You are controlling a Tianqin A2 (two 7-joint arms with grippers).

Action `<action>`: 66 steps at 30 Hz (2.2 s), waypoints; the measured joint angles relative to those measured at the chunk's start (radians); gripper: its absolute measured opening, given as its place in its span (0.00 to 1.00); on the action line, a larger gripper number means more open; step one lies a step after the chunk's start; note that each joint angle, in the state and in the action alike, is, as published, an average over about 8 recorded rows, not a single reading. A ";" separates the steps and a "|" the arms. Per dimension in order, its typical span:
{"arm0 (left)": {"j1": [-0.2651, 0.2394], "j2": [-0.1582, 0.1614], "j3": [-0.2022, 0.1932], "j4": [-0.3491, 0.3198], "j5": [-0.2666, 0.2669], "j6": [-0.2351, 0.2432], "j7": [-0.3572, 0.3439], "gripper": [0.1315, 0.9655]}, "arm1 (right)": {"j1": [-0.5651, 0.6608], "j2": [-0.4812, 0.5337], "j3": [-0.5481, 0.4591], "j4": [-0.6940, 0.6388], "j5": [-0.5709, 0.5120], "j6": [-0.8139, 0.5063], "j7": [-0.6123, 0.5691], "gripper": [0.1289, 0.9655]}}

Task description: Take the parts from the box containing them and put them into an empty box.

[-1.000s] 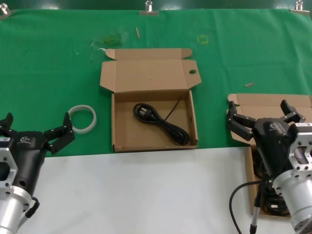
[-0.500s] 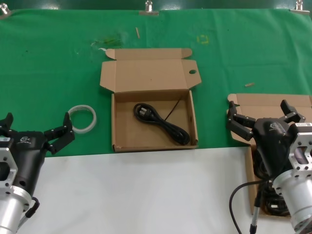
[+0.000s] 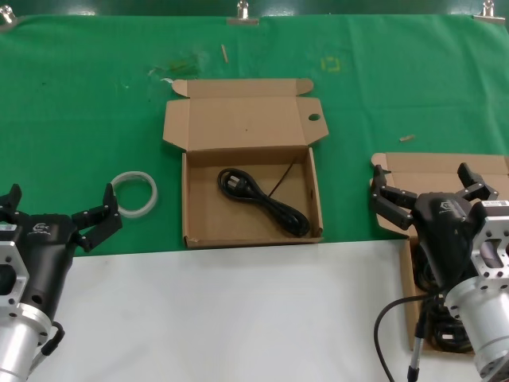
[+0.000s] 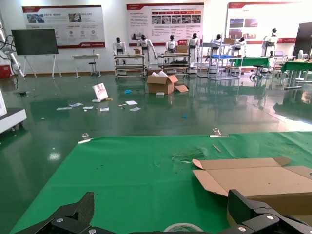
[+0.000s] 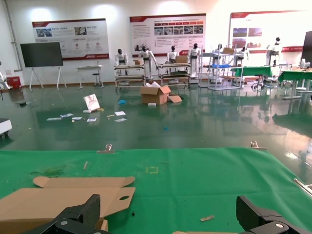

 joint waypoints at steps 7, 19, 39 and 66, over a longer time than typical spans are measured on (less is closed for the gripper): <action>0.000 0.000 0.000 0.000 0.000 0.000 0.000 1.00 | 0.000 0.000 0.000 0.000 0.000 0.000 0.000 1.00; 0.000 0.000 0.000 0.000 0.000 0.000 0.000 1.00 | 0.000 0.000 0.000 0.000 0.000 0.000 0.000 1.00; 0.000 0.000 0.000 0.000 0.000 0.000 0.000 1.00 | 0.000 0.000 0.000 0.000 0.000 0.000 0.000 1.00; 0.000 0.000 0.000 0.000 0.000 0.000 0.000 1.00 | 0.000 0.000 0.000 0.000 0.000 0.000 0.000 1.00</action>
